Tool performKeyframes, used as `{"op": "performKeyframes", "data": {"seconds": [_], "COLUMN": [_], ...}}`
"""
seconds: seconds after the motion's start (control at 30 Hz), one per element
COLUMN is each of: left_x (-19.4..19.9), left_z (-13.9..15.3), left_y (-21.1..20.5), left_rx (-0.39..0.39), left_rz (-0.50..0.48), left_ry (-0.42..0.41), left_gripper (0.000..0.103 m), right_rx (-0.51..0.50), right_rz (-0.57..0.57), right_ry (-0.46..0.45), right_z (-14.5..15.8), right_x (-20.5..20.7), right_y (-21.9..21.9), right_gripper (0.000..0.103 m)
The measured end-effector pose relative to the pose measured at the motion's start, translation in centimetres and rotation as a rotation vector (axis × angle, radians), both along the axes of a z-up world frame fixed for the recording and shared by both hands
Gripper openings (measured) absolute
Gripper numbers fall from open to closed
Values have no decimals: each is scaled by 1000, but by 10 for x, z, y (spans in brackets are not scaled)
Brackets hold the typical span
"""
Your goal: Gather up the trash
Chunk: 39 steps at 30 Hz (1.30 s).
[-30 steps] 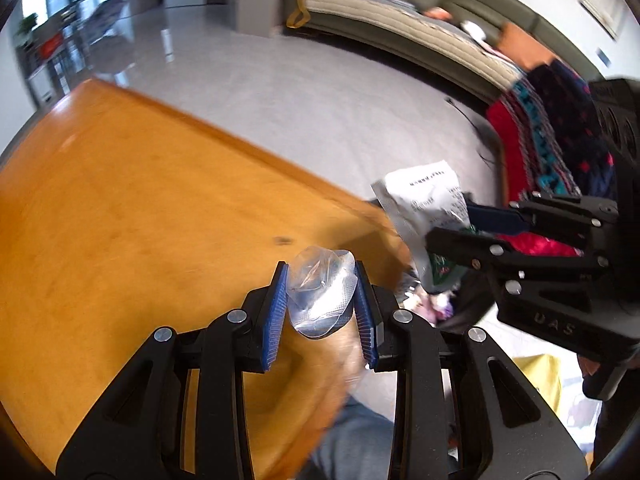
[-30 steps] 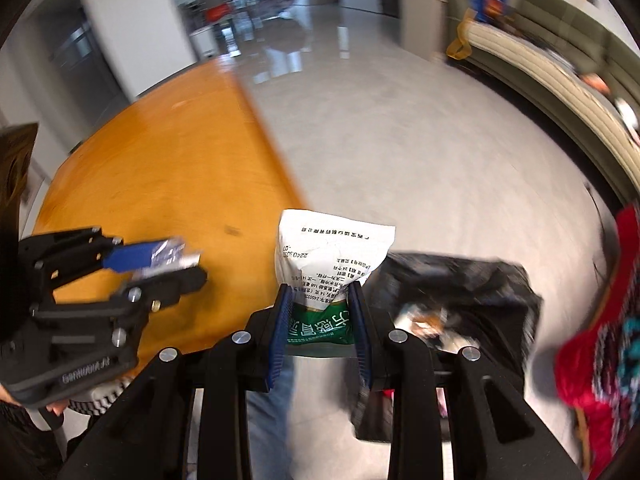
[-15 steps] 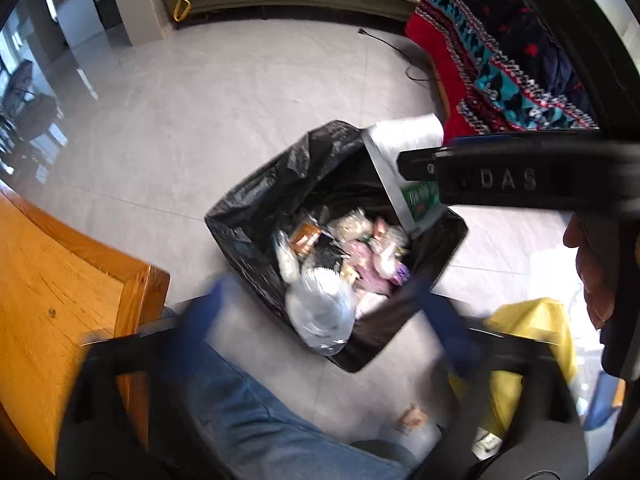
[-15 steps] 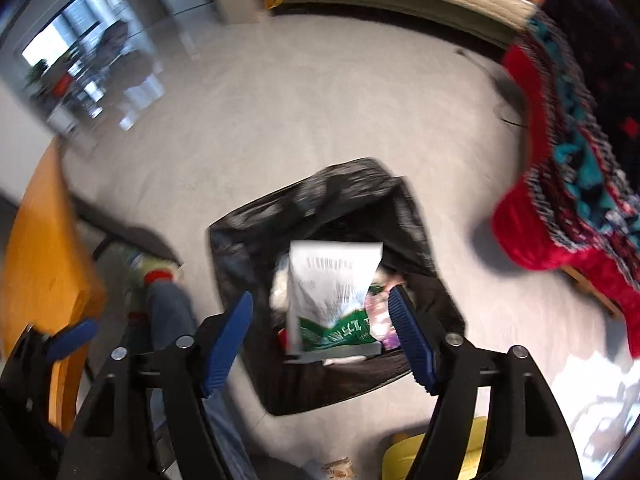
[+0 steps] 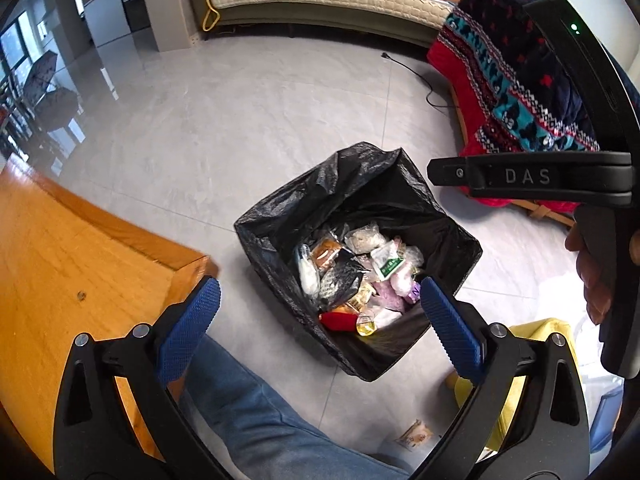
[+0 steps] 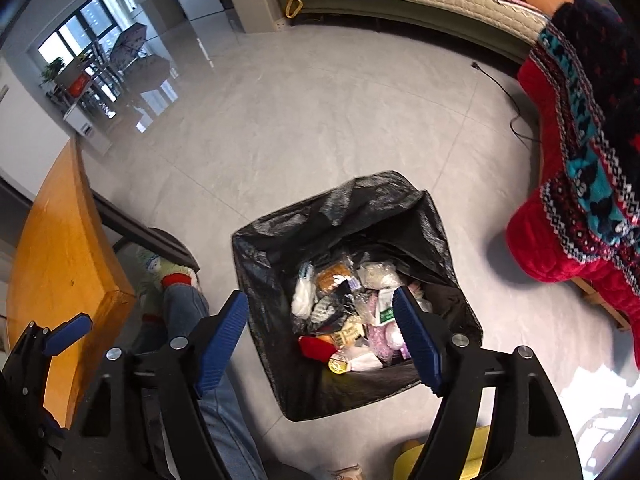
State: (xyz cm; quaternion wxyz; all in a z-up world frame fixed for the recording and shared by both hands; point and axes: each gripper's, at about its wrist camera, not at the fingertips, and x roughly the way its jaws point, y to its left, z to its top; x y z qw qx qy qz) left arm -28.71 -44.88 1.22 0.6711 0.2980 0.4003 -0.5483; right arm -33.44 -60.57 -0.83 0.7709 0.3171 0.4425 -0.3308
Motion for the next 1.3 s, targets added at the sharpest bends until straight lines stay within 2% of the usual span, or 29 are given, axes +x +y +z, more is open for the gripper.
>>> {"op": "performKeyframes", "data": {"seconds": [0.27, 0.53, 0.93, 1.3], "left_x": [46, 96, 184, 237], "left_z": [20, 35, 42, 33], "left_y": [58, 128, 253, 350], "left_rx": [-63, -99, -133, -124], "left_rz": [110, 261, 623, 951], "left_ry": [-21, -85, -102, -105], "left_gripper": [97, 97, 97, 97], "right_rx": [-64, -106, -98, -56], "right_rz": [185, 405, 667, 846], "right_ry": [-53, -102, -109, -122], "right_z": [38, 65, 63, 48], "right_x": [68, 155, 268, 355], "right_y": [62, 142, 259, 353], "right_gripper": [82, 83, 84, 85]}}
